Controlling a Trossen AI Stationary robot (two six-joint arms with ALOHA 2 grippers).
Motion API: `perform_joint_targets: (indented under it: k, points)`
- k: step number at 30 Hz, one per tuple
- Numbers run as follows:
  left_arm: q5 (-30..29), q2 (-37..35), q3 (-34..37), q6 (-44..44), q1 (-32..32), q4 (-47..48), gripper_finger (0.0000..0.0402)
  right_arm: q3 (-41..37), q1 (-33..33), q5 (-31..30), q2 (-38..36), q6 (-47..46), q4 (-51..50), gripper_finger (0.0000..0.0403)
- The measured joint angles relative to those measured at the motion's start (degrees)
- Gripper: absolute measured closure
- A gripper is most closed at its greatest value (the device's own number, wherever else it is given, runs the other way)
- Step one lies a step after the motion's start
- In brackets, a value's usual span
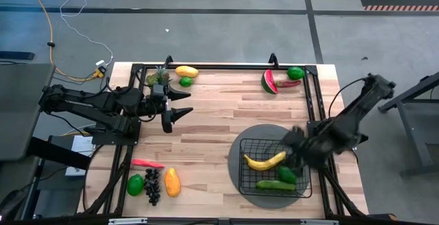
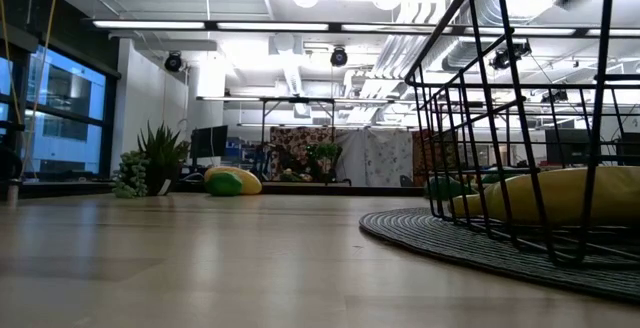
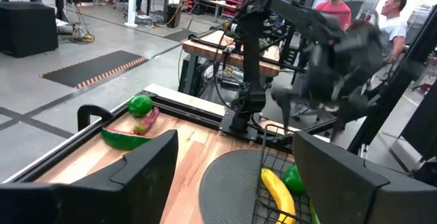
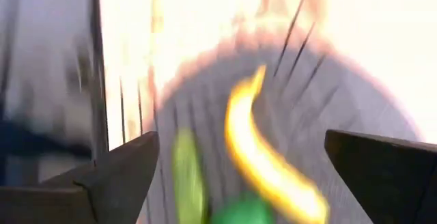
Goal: Build produce basket
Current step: Put the yellow mango into the black basket
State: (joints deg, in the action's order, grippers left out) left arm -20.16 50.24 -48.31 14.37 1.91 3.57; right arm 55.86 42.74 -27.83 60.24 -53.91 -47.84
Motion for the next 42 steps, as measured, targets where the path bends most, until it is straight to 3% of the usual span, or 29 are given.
perform_joint_targets:
  k: [4, 7, 13, 18, 27, 35, 42]
  points:
    - [0.00, 0.00, 0.01, 0.00, 0.00, -0.02, 0.0124, -2.18, -0.84, -15.95, -6.54, -0.01, 1.72, 0.0004]
    - [0.00, 0.00, 0.01, 0.00, 0.00, 0.00, 0.0124, -6.78, -3.10, -18.64, -10.42, 0.01, 5.51, 0.0004]
    - [-0.07, 0.00, 0.00, -0.04, -0.02, -0.02, 0.0124, -20.40, -11.11, -11.02, -14.56, 10.24, 29.07, 0.0004]
    - [-0.50, 0.00, 0.00, -1.11, 0.00, 0.02, 0.0124, -23.87, -20.19, -4.57, -13.94, 22.98, 45.68, 0.0004]
    - [-0.58, 0.00, 0.00, -2.56, 0.00, 1.28, 0.0124, -20.37, -31.86, -0.10, -14.15, 27.36, 44.21, 0.0004]
    - [1.59, 0.00, 0.00, -1.14, 0.00, 2.15, 0.0124, -16.83, -33.00, 2.10, -14.29, 27.25, 45.97, 0.0004]
    - [1.79, 0.00, 0.00, -1.09, 0.05, 2.17, 0.0124, -16.57, -32.98, 4.04, -14.13, 36.39, 45.58, 0.0004]
